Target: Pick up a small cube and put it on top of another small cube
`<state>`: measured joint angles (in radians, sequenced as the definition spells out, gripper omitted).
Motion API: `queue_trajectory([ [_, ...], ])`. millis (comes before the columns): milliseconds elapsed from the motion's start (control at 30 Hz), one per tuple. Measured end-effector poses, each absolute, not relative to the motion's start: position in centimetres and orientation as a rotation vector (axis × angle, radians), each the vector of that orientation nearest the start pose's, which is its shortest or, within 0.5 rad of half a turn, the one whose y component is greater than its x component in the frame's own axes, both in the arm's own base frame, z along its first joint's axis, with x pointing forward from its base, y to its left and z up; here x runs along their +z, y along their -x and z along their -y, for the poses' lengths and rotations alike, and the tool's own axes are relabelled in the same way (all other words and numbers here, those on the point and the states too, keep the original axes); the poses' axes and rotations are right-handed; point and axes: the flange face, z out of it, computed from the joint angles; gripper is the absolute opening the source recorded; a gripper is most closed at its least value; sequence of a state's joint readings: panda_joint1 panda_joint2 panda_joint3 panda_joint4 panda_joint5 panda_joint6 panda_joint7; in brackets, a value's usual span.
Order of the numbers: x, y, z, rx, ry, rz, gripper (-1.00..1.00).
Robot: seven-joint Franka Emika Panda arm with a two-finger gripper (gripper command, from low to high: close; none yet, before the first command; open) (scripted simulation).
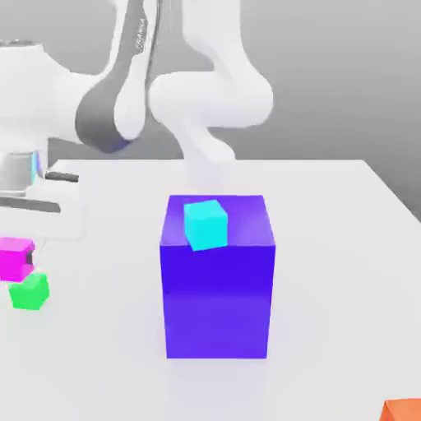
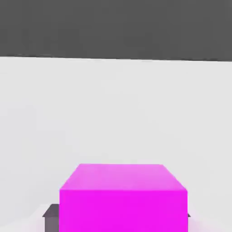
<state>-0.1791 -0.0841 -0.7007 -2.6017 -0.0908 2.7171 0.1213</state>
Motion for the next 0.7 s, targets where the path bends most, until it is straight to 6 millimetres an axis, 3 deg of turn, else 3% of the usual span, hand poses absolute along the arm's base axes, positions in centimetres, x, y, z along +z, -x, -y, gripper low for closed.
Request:
queue_trajectory([
  [67,28.3,-26.8,35.9,-0.202,2.834,-1.452,-1.0],
  [233,24.9,-23.5,35.2,-0.027,2.808,-1.423,-1.0],
  [600,18.4,-23.4,35.0,-0.003,2.808,-1.407,-1.0],
  [633,17.9,-23.3,34.9,-0.001,2.807,-1.408,1.0],
  [700,17.9,-23.3,34.9,-0.001,2.807,-1.408,1.0],
])
